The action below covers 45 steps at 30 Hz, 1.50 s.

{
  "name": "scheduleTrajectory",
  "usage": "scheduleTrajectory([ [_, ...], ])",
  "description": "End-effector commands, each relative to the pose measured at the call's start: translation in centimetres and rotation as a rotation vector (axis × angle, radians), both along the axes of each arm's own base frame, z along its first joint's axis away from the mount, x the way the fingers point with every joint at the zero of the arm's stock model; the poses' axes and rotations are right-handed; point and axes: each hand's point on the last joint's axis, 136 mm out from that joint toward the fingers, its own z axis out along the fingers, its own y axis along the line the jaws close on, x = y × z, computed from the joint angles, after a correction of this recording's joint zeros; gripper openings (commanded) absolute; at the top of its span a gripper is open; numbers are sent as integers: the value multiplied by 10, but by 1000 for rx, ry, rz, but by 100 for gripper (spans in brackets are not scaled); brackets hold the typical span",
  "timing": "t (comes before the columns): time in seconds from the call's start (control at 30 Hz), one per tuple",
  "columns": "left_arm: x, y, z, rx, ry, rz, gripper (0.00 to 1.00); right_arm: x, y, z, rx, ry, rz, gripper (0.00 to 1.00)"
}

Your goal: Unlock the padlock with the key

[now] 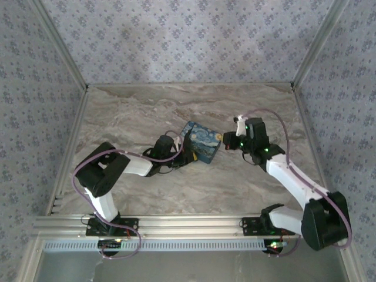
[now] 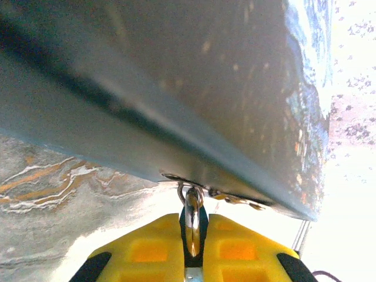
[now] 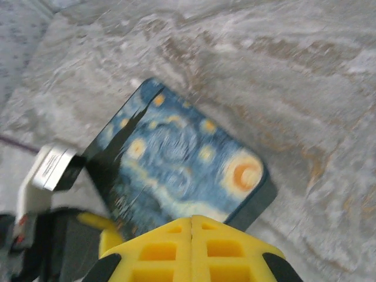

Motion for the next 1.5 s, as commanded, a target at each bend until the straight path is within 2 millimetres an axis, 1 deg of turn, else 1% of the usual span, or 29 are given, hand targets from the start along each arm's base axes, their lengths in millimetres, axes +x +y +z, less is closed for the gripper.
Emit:
scheduleTrajectory([
  [0.0,-9,-3,-5,-17,132,27,3,-30,10,5,173,56,71,0],
  [0.1,-3,-7,7,-53,125,60,3,-44,9,11,250,45,86,0],
  [0.2,2,-14,17,-98,116,98,3,-52,7,14,313,36,88,0],
  [0.3,9,-22,27,-147,102,142,2,-55,5,15,344,27,89,0],
  [0.43,14,-45,41,-199,90,132,2,-57,8,16,400,35,106,0],
  [0.5,16,-55,47,-225,94,126,2,-57,6,13,423,44,87,0],
  [0.6,20,-63,52,-246,92,136,2,-55,0,10,489,46,36,0],
  [0.67,23,-65,58,-261,83,149,2,-54,-3,10,525,29,5,0],
  [0.8,27,-70,66,-281,77,152,2,-54,-10,0,529,25,-47,0],
  [0.9,27,-73,72,-309,78,149,2,-54,-12,-2,544,22,-64,0],
  [1.03,28,-75,81,-340,75,154,2,-49,-22,-10,571,13,-151,0],
  [1.2,31,-78,91,-375,67,165,2,-43,-32,-14,595,-5,-236,0],
  [1.47,37,-82,107,-455,50,198,2,-36,-29,-24,635,1,-306,0],
])
